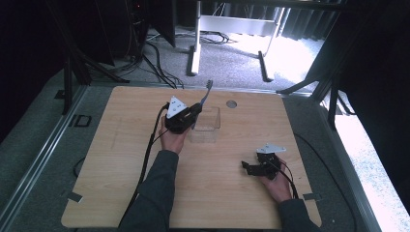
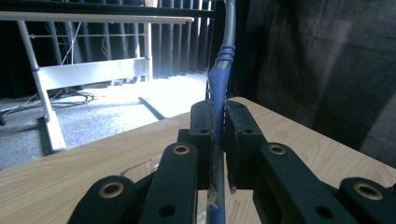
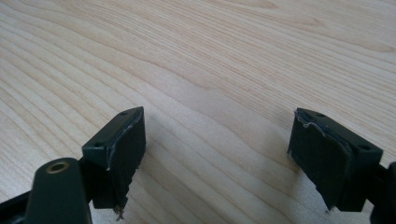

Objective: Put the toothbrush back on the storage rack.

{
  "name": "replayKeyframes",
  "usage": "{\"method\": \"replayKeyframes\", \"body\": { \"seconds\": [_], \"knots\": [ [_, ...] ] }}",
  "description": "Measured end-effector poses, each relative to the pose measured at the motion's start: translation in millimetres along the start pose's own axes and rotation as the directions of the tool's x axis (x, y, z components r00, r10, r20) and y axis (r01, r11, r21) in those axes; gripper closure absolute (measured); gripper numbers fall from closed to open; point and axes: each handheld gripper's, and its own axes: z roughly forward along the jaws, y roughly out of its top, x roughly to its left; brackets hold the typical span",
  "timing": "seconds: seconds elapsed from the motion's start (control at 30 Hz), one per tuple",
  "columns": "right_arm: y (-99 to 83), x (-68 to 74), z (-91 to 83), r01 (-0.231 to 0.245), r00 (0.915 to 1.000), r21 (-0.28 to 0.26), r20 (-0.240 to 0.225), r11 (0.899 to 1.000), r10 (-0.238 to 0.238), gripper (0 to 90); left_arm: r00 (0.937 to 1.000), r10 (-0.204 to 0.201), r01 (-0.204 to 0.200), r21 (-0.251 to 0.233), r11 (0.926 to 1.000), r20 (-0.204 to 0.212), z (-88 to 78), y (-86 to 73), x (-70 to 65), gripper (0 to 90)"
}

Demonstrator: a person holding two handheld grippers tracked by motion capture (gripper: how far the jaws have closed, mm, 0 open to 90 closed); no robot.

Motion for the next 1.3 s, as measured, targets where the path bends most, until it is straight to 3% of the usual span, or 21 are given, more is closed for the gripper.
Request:
{"method": "replayKeyframes", "body": {
  "seconds": [0.17, 0.67, 1.3],
  "knots": [
    [0.0, 0.1, 0.0, -0.001, 1.0, 0.0, 0.0, 1.0, 0.001, 18.6, 0.9998, 0.018, -0.018, -0.021, 0.9996, 0.012, 1.2, -0.7, -1.0, 82.6],
    [0.0, 0.0, 0.0, -0.001, 1.0, 0.0, 0.0, 1.0, 0.001, 18.6, 0.9996, 0.026, -0.026, -0.022, 0.9994, 0.007, 7.7, -4.9, 1.6, 82.6],
    [0.0, 0.0, 0.0, -0.001, 1.0, 0.0, 0.0, 1.0, 0.001, 18.6, 0.9999, 0.013, -0.013, -0.044, 0.9989, 0.0, 11.6, 0.9, 2.6, 82.5]
  ]
}}
